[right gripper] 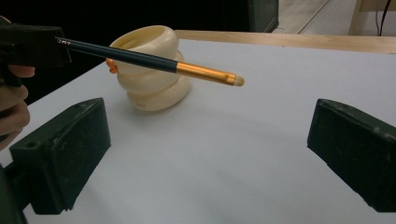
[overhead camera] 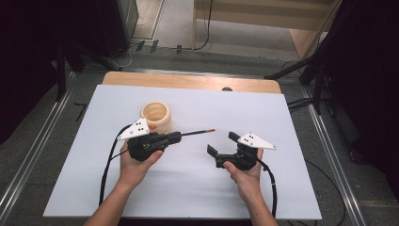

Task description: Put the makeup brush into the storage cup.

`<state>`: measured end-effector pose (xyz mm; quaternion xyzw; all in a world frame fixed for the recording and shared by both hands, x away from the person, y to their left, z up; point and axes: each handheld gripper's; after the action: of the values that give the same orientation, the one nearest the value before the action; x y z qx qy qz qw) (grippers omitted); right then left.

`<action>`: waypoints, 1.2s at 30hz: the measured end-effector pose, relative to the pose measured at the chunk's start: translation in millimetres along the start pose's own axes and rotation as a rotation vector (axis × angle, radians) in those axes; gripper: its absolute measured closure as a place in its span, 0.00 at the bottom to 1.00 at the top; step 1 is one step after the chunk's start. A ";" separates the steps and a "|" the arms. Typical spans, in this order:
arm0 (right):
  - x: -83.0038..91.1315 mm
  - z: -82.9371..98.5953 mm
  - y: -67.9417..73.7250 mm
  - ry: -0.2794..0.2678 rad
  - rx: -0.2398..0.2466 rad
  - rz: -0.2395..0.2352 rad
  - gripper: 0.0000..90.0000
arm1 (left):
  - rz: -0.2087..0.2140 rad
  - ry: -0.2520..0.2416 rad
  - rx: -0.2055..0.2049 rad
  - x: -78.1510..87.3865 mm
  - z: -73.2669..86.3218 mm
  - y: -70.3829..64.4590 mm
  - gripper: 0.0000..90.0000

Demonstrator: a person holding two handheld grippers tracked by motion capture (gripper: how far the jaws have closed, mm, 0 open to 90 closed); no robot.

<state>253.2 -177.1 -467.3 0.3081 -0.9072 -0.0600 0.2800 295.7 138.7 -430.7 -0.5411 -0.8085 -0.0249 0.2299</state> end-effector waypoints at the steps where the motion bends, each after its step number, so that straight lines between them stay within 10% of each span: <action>1: 0.1 -0.1 -0.1 -0.003 -0.005 -0.001 0.00 | 0.000 -0.007 0.001 0.5 -0.1 -0.5 0.97; 36: -3.8 -6.2 5.0 -0.114 -0.346 -0.132 0.01 | -0.016 -0.082 -0.013 7.5 -1.1 -2.4 0.97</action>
<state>256.5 -170.4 -462.5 0.3102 -0.8756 -0.2505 0.2725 291.7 143.8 -426.3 -0.5366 -0.8215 -0.0097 0.1927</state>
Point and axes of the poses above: each handheld gripper's, and its own axes: x roughly backward along the jaws, z roughly out of its underside, y roughly to its left, and after that the axes turned 9 degrees about y, right-handed
